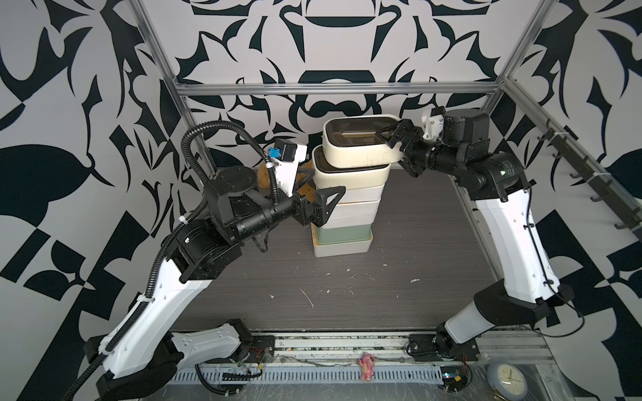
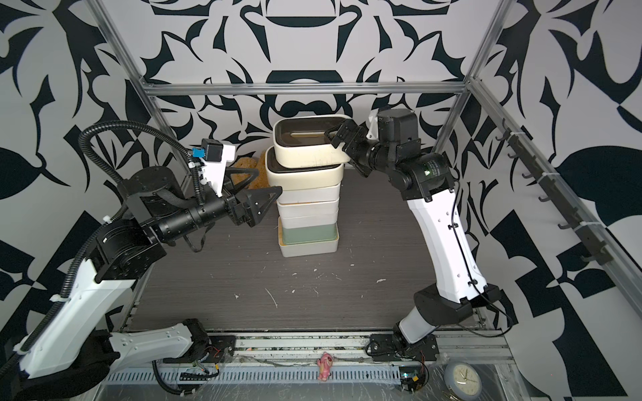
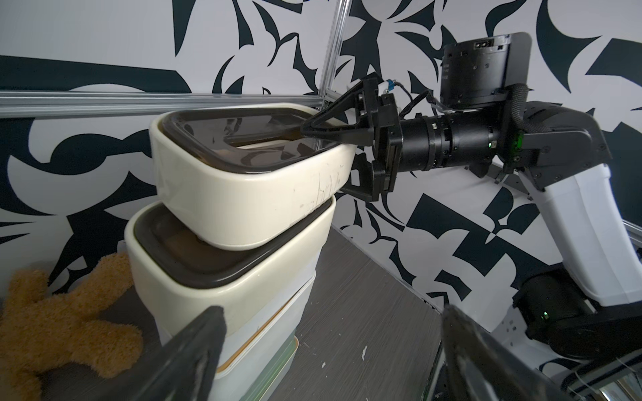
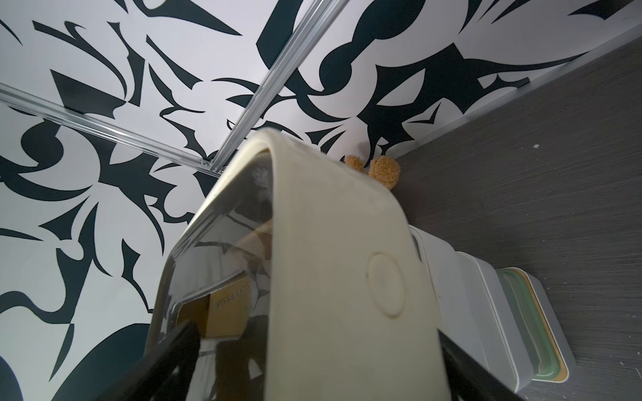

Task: Stack the tissue boxes
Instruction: Place the tissue box at the tissue box.

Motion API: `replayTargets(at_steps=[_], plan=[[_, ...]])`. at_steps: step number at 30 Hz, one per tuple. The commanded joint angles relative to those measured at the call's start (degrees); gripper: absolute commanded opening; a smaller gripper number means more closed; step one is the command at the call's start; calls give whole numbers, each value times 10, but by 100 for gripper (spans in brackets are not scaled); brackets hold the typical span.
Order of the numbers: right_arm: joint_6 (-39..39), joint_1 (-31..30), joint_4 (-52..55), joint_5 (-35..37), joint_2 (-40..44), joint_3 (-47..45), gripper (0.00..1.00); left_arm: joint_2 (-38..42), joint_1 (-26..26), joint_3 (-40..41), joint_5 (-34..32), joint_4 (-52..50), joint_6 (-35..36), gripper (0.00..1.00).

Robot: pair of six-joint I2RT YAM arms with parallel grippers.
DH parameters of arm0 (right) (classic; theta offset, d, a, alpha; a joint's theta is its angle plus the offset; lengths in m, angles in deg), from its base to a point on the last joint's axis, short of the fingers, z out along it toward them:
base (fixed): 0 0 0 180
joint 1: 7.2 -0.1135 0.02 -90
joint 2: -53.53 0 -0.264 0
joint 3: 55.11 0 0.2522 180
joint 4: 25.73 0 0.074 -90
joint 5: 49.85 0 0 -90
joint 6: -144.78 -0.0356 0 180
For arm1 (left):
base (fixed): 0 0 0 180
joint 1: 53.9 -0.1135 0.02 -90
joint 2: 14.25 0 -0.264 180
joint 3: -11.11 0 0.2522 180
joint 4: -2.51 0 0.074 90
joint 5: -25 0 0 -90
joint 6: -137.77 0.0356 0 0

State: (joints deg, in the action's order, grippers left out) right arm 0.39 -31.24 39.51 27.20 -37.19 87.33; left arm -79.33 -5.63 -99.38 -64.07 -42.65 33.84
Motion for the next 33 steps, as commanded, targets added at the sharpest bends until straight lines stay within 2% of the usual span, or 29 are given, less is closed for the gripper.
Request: replayTargets(at_steps=[1, 6, 10, 16, 20, 31, 33], plan=[[15, 0, -49, -7, 22, 0, 99, -6, -6, -22, -14, -16, -17, 99], [21, 0, -54, 11, 29, -3, 99, -15, -21, -33, -16, -22, -30, 99], [31, 0, -45, 29, 27, 6, 99, -28, -38, -50, 8, -30, -43, 99], [44, -1, -43, 46, 28, 12, 99, -43, -112, -58, 141, -19, -98, 99], [52, -1, -40, 52, 23, 26, 99, -53, -150, -63, 195, -15, -124, 99], [77, 0, -50, 54, 22, 44, 99, -75, -181, -87, 235, -11, -139, 99], [77, -1, -63, 47, 25, 41, 99, -100, -185, -100, 243, -13, -146, 99]])
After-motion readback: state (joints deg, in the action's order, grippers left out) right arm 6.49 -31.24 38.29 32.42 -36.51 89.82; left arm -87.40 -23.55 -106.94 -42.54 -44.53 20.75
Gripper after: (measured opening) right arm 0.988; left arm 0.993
